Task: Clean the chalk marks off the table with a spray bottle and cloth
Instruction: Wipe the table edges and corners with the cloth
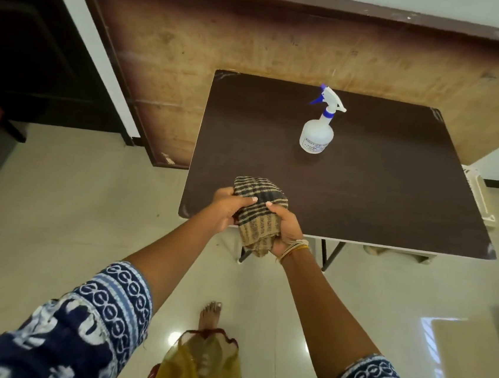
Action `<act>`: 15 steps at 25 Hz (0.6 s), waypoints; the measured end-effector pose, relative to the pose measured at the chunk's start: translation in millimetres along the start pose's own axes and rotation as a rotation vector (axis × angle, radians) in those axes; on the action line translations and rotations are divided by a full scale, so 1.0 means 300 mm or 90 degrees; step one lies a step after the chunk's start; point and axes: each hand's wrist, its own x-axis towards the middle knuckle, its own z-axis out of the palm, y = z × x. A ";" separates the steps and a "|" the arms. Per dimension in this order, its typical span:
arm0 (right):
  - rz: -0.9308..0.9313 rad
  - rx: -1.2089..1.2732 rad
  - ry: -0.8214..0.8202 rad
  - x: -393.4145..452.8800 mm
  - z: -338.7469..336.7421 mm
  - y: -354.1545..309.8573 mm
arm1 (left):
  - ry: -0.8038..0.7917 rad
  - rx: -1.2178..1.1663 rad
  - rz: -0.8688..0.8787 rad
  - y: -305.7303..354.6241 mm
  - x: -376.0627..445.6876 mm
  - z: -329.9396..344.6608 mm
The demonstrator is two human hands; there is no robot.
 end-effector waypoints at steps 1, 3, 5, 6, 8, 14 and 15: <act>0.000 0.006 0.010 -0.018 -0.003 0.017 | 0.003 0.010 0.000 -0.023 -0.017 -0.027; -0.007 -0.003 0.053 -0.030 -0.008 0.043 | 0.035 0.026 0.007 -0.062 -0.039 -0.098; -0.016 -0.039 0.107 -0.033 0.009 0.064 | 0.091 0.030 0.021 -0.090 -0.051 -0.184; -0.025 -0.068 0.131 -0.030 0.027 0.073 | 0.121 0.029 0.026 -0.098 -0.045 -0.233; -0.059 -0.126 0.178 0.001 0.065 0.090 | 0.168 0.033 0.025 -0.099 -0.022 -0.319; -0.332 -0.250 0.378 0.139 0.176 0.159 | 0.207 0.099 0.001 -0.105 0.149 -0.531; -0.388 -0.360 0.452 0.159 0.186 0.183 | 0.204 0.122 -0.006 -0.108 0.181 -0.555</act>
